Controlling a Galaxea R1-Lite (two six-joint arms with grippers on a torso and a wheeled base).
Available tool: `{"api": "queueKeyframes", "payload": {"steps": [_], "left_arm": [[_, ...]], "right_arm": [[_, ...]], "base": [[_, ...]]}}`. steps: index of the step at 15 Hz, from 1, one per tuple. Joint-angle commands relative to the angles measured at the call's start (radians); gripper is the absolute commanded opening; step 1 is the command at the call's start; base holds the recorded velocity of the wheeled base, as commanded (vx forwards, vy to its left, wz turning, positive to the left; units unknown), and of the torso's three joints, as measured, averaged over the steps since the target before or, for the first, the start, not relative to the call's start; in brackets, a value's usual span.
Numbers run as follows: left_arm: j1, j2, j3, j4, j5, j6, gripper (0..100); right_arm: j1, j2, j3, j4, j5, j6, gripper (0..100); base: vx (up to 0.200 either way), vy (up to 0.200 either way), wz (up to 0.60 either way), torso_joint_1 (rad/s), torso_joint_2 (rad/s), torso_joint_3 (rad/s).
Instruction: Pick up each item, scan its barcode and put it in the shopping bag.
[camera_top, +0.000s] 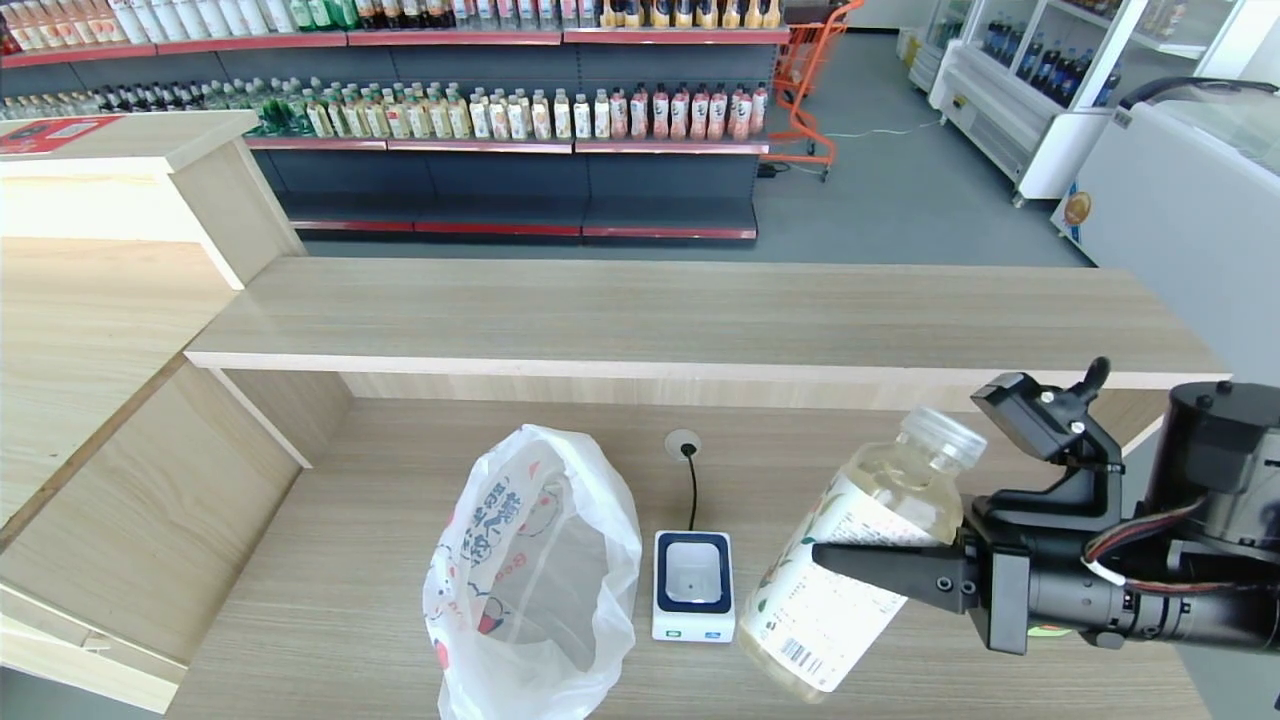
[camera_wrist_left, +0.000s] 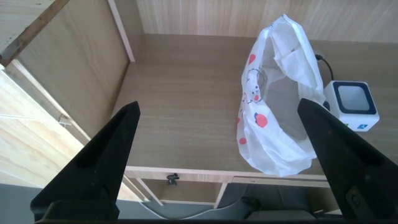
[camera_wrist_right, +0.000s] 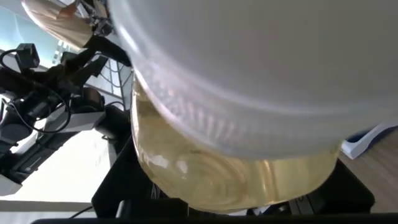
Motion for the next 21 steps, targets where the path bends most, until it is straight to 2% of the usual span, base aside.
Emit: {"api": "queueKeyframes", "payload": {"steps": [1,4,11,13,16,17,18,19,21], "left_arm": [[0.001,0.000,0.000,0.000,-0.001,0.001,100],[0.001,0.000,0.000,0.000,0.001,-0.001,100],[0.001,0.000,0.000,0.000,-0.001,0.001,100],[0.001,0.000,0.000,0.000,0.001,-0.001,100],[0.001,0.000,0.000,0.000,-0.001,0.001,100],[0.001,0.000,0.000,0.000,0.001,0.001,100],[0.001,0.000,0.000,0.000,-0.001,0.001,100],[0.001,0.000,0.000,0.000,0.001,0.001,100],[0.001,0.000,0.000,0.000,-0.001,-0.001,100]], "right_arm": [[0.010,-0.004,0.003,0.000,-0.001,-0.003,0],[0.038,-0.030,0.000,0.051,-0.001,-0.023,0],[0.043,-0.049,0.000,0.109,-0.008,-0.074,0],[0.029,-0.067,0.001,0.131,-0.024,-0.144,0],[-0.066,-0.076,0.009,0.151,-0.197,-0.319,0],[-0.082,-0.078,0.011,0.151,-0.211,-0.338,0],[-0.192,-0.078,0.021,0.149,-0.344,-0.540,0],[-0.272,-0.075,0.030,0.137,-0.409,-0.683,0],[-0.404,-0.046,0.038,0.062,-0.429,-0.937,0]], "base": [[0.000,0.000,0.00,0.000,0.00,0.000],[0.000,0.000,0.00,0.000,0.00,0.000],[0.000,0.000,0.00,0.000,0.00,0.000],[0.000,0.000,0.00,0.000,0.00,0.000],[0.000,0.000,0.00,0.000,0.00,0.000],[0.000,0.000,0.00,0.000,0.00,0.000],[0.000,0.000,0.00,0.000,0.00,0.000],[0.000,0.000,0.00,0.000,0.00,0.000],[0.000,0.000,0.00,0.000,0.00,0.000]]}}
